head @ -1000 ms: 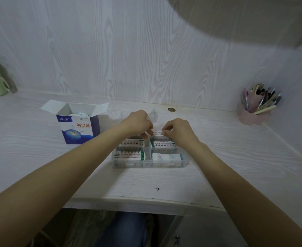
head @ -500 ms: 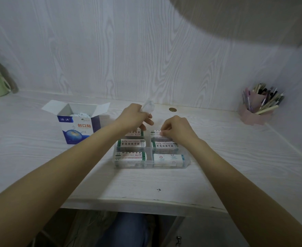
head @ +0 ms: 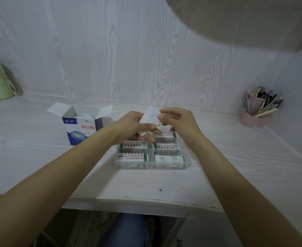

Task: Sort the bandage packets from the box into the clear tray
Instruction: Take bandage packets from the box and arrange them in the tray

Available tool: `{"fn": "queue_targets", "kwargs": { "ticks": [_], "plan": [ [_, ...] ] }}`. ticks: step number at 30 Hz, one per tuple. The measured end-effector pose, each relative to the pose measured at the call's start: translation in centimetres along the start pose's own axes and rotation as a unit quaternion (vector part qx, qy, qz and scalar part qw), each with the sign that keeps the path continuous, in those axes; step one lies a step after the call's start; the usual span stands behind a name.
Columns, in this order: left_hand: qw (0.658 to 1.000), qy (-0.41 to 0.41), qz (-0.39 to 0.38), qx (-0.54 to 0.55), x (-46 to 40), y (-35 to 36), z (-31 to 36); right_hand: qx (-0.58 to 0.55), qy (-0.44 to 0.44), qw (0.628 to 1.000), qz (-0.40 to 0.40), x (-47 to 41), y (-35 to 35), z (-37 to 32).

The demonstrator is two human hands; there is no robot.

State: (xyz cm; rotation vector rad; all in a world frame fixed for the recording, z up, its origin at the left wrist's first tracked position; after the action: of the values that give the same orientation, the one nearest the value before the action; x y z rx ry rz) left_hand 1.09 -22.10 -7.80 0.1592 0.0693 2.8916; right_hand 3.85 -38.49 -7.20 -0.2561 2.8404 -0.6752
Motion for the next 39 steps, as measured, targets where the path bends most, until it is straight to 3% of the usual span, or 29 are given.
{"fn": "queue_targets", "kwargs": {
  "ticks": [7, 14, 20, 26, 33, 39],
  "plan": [
    [0.997, -0.024, -0.042, 0.055, 1.9, 0.8, 0.7, -0.033, -0.007, 0.999, 0.035, 1.4, 0.4, -0.6],
    [0.995, 0.011, 0.093, -0.031, 3.5, -0.7, 0.6, -0.065, -0.003, 0.998, 0.004, 3.2, 1.8, -1.7],
    [0.996, 0.017, 0.090, -0.002, 5.0, -1.8, 0.1, -0.042, 0.036, 0.998, 0.028, 3.5, 3.1, -1.9],
    [0.996, -0.017, 0.091, 0.016, 6.8, -2.9, -0.2, -0.171, 0.077, 0.982, -0.019, 4.2, 4.2, -1.3],
    [0.989, 0.029, 0.128, 0.066, 6.9, -4.1, -0.6, -0.289, 0.130, 0.946, -0.061, 4.2, 5.1, -1.2],
    [0.985, 0.075, 0.155, 0.027, 6.8, -4.8, -1.2, -0.147, 0.124, 0.980, -0.050, 4.1, 5.9, -1.2]
  ]
}}
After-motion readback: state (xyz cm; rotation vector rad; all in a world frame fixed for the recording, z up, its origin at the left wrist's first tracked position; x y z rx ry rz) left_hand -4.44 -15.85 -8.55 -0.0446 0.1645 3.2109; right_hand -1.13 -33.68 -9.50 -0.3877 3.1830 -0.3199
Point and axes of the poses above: each hand's wrist, its own x-axis away from the middle knuckle, its own y-axis out of the palm, z = x × y, the point moved 2 cm from there along -x, towards the middle knuckle, and after that the axes turned 13 degrees about x, right-handed, at the moved point
